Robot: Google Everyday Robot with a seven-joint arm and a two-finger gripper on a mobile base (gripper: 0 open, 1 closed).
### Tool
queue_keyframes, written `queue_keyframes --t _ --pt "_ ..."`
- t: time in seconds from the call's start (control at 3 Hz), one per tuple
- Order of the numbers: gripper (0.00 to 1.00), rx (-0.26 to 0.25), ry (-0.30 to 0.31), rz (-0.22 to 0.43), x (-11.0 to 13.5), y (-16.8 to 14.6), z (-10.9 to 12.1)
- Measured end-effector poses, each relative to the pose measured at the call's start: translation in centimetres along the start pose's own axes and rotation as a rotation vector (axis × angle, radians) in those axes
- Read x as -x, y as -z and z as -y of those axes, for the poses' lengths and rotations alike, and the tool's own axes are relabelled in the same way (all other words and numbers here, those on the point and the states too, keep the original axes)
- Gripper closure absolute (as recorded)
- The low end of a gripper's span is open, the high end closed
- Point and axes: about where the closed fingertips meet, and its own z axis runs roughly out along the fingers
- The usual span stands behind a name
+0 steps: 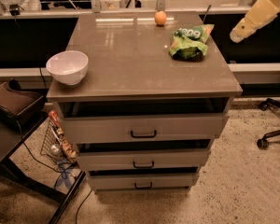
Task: Move green rice chip bag near white bowl
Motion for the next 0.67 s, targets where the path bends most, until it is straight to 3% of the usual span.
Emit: queue_keyframes --t 0.33,0.67 --pt "0.0 -0.027 -0.069 0.027 0.88 0.47 1.34" --pt "0.0 -0.023 -0.072 0.029 1.03 0.25 1.28"
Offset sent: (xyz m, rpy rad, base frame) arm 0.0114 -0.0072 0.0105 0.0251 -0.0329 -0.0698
